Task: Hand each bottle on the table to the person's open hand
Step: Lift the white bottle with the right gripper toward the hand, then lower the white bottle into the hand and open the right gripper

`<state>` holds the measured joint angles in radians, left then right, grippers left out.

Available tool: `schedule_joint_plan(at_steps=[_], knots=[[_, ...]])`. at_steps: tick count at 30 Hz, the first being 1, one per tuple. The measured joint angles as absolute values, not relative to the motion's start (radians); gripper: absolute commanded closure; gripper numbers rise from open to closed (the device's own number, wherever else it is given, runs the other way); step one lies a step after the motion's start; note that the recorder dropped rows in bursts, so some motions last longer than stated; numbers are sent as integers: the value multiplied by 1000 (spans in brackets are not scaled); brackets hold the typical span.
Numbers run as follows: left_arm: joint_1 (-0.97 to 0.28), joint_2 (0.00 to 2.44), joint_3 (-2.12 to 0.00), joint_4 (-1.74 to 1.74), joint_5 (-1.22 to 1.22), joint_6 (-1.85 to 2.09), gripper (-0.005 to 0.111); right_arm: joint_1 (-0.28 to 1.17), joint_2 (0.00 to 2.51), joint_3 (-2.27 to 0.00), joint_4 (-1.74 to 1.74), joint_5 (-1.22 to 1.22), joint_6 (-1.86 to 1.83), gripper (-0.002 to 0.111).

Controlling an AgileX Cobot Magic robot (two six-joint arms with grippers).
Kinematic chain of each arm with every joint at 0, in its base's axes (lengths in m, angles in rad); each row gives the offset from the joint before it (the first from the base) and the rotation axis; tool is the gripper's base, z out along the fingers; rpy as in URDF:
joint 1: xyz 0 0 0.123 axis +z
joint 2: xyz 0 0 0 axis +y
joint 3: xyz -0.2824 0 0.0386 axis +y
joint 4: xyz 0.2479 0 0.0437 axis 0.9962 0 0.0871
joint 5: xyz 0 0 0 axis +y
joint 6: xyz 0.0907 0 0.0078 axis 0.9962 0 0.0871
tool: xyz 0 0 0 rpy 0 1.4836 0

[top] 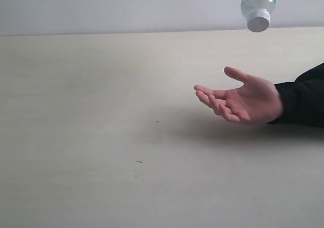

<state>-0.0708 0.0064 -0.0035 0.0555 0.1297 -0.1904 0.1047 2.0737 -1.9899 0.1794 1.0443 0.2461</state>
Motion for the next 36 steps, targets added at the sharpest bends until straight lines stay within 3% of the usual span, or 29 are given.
schedule_joint_plan(at_steps=[13,17,23,36], knots=[[-71,6,-3,55,130,-190,107,133,1946,-1967,277,1217,10,108],[-71,6,-3,55,130,-190,107,198,1818,-1840,230,1217,-15,108],[-71,6,-3,55,130,-190,107,212,1643,-1439,237,1151,-38,108],[-71,6,-3,55,130,-190,107,212,1598,-1241,284,1022,-115,108]])
